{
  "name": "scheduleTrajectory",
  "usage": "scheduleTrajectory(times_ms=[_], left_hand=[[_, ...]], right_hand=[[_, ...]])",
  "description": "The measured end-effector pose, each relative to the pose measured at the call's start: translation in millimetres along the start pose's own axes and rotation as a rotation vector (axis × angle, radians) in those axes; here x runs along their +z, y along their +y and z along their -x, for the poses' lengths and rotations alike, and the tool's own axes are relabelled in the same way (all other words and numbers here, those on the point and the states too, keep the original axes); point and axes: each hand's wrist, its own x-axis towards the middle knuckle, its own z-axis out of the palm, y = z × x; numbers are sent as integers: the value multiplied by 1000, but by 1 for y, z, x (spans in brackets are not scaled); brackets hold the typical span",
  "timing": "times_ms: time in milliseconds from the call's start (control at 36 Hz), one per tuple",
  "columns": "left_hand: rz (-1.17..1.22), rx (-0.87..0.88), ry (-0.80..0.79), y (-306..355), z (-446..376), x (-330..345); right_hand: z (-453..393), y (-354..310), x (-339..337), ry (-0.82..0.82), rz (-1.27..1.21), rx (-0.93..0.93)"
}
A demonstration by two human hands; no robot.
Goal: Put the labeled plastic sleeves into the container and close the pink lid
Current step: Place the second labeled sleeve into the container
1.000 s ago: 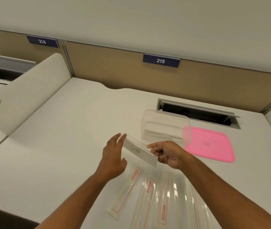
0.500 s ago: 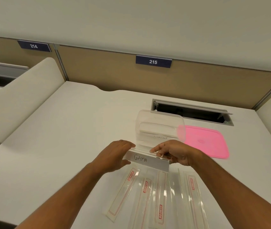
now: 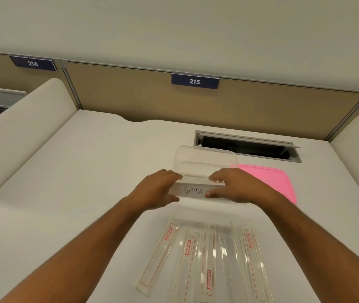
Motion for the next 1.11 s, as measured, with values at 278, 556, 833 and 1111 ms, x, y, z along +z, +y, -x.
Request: scheduleTrajectory(times_ms=[278,556,833,1111], left_hand=[[-38,32,6,7,-52,-16],[-79,52,-12,6,-96,-24],[-63,27,-115,-5,-129,-23],[-245,-2,-148,-20,-149,-5]], right_hand=[[-10,13,-6,201,324,-41],[-34,32,-32,252,306,4],[-61,45,-38,228,297,25],[-99,57,-25,162,312,8]])
